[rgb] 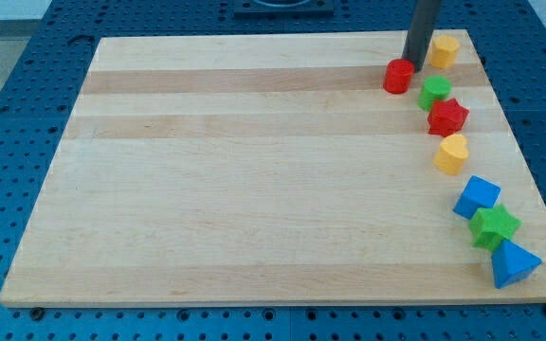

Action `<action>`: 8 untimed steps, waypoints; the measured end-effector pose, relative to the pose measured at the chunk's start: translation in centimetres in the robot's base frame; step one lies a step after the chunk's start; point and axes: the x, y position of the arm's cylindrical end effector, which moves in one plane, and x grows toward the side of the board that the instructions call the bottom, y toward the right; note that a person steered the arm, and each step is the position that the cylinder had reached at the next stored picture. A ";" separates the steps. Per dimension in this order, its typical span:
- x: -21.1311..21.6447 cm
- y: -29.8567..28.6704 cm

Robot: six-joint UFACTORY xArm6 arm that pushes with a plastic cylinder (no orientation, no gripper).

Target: Push the green circle slightly left

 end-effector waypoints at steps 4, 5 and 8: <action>-0.9 -1.8; 1.1 -0.1; 1.4 5.8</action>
